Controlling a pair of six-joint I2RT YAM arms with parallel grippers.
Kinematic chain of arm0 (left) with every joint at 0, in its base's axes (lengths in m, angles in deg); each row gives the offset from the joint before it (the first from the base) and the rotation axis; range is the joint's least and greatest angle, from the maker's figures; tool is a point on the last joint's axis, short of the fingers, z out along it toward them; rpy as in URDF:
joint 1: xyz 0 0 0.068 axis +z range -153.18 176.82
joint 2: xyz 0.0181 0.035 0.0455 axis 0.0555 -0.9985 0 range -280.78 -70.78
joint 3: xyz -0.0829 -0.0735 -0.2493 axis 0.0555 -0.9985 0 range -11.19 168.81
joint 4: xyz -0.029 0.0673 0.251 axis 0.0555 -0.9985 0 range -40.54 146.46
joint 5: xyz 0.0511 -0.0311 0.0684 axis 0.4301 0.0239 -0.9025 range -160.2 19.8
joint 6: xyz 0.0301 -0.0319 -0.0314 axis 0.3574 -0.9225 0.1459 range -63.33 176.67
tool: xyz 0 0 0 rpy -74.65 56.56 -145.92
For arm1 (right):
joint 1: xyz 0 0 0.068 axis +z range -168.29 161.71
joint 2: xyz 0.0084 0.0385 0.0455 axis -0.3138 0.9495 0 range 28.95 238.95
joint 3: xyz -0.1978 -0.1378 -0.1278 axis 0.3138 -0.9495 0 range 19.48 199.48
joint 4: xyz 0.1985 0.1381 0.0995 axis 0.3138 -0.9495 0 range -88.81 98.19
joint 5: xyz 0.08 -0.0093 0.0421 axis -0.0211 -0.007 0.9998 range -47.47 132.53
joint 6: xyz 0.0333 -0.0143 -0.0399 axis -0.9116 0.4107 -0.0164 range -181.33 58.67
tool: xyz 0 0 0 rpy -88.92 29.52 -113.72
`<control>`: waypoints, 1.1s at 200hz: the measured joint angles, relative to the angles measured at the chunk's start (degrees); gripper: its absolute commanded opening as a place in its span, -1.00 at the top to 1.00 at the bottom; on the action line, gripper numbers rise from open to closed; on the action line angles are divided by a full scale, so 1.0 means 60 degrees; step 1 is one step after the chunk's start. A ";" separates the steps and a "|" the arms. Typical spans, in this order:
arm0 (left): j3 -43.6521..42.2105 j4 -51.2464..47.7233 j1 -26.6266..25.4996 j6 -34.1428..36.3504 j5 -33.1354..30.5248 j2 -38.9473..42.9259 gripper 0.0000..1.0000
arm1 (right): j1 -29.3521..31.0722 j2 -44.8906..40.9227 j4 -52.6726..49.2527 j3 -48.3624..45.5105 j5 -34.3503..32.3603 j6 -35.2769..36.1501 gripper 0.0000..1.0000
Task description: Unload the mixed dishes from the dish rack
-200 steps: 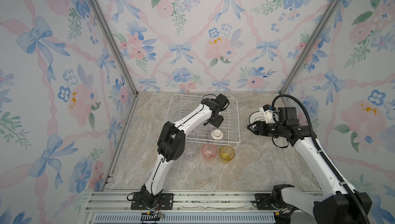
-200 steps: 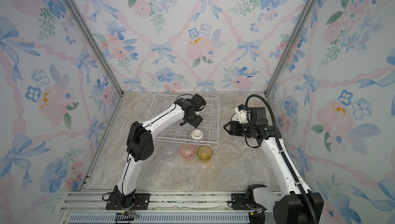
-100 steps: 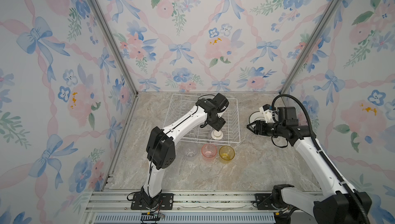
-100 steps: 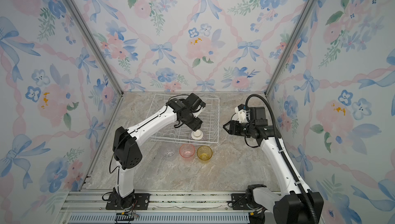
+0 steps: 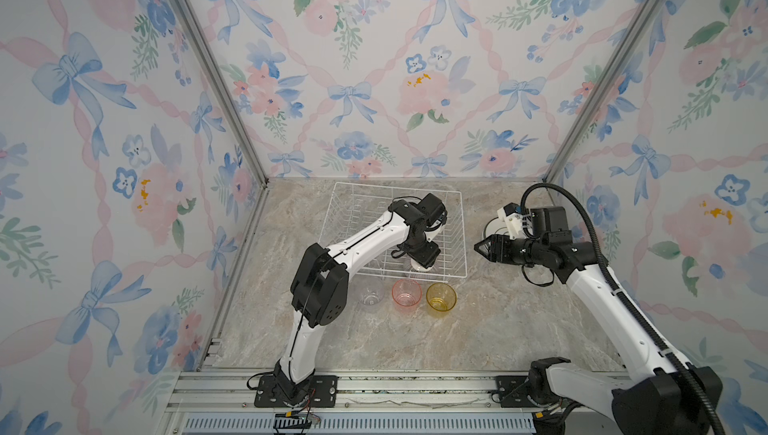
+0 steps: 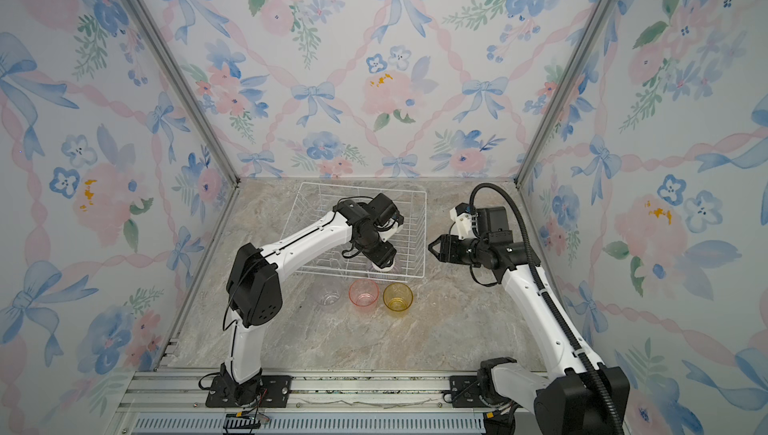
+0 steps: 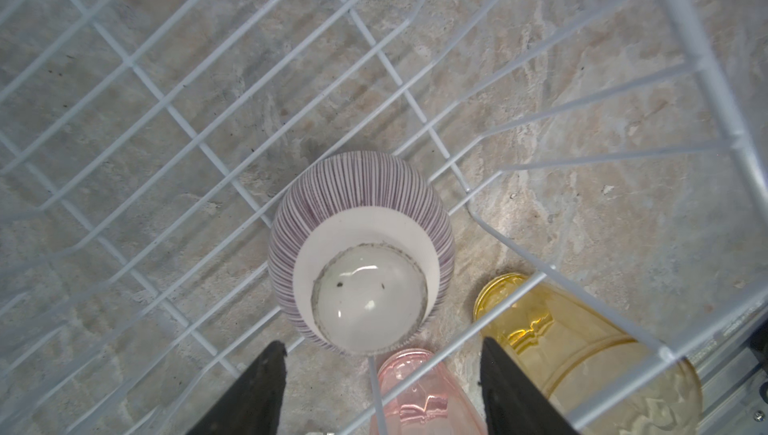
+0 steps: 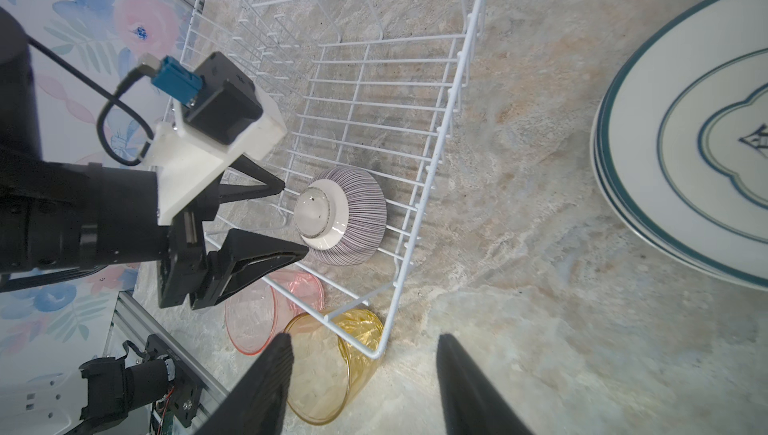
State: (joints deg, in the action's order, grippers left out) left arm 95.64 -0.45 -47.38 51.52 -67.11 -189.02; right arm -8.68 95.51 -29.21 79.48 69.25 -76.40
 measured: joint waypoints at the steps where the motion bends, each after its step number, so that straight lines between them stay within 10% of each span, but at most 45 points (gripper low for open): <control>1: 0.0007 0.0000 0.0000 0.0004 -0.0004 -0.0022 -0.48 | 0.0000 0.0000 0.0000 0.0000 -0.0007 0.0000 -0.17; 220: 0.0448 0.0000 -0.0055 -0.0022 -0.0543 -0.0889 -0.26 | 0.0000 0.0000 0.0000 0.0000 -0.0280 0.0004 -0.18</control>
State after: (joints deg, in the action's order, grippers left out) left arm 98.33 -0.45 -47.71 51.39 -70.36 -194.35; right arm -8.68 95.51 -29.21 79.48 67.57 -76.38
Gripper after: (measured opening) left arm 0.649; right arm 0.587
